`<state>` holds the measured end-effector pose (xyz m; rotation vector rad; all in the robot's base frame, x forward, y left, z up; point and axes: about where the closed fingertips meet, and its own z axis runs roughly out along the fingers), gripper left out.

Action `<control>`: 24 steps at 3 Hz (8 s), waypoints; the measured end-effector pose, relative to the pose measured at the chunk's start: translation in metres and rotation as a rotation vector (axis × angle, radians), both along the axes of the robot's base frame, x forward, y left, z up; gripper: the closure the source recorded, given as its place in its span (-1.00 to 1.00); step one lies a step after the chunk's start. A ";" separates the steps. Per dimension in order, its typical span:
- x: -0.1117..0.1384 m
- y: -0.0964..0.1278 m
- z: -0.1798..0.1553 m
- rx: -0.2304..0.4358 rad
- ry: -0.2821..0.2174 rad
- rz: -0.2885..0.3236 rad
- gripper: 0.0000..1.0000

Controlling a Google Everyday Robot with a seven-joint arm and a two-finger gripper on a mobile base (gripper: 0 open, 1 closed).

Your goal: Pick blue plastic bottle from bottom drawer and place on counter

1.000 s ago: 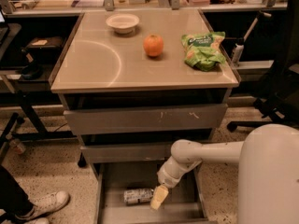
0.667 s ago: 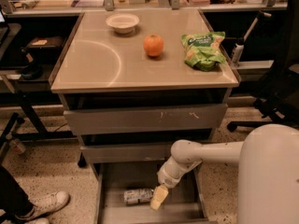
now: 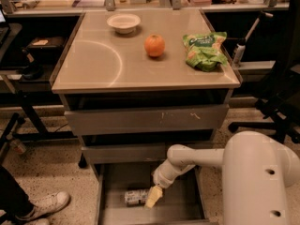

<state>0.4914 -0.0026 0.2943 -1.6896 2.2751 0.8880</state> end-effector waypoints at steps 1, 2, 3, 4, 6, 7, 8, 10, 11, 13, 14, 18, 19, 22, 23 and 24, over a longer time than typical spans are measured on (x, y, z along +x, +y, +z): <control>0.025 0.014 -0.032 0.053 -0.032 0.010 -1.00; 0.036 0.027 -0.060 0.095 -0.026 0.011 -1.00; 0.040 0.026 -0.064 0.097 -0.029 0.003 -1.00; 0.036 0.029 -0.072 0.120 -0.024 0.004 -1.00; 0.029 0.029 -0.121 0.153 -0.040 -0.035 -1.00; 0.025 0.029 -0.141 0.171 -0.044 -0.048 -1.00; 0.025 0.031 -0.159 0.183 -0.044 -0.040 -1.00; 0.026 0.030 -0.160 0.183 -0.046 -0.041 -0.18; 0.026 0.030 -0.160 0.183 -0.046 -0.041 0.29; 0.024 0.032 -0.149 0.181 -0.045 -0.046 1.00; 0.024 0.025 -0.118 0.176 -0.058 -0.082 1.00; -0.022 0.014 0.060 0.086 -0.187 -0.130 1.00; -0.022 0.014 0.060 0.086 -0.187 -0.128 1.00; -0.067 0.028 0.169 0.048 -0.127 -0.073 1.00; -0.061 0.038 0.230 0.031 -0.193 -0.055 1.00; -0.061 0.040 0.239 0.039 -0.181 -0.049 1.00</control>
Offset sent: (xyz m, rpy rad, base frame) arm 0.0525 0.0386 -0.0927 0.1442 -0.0239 0.0056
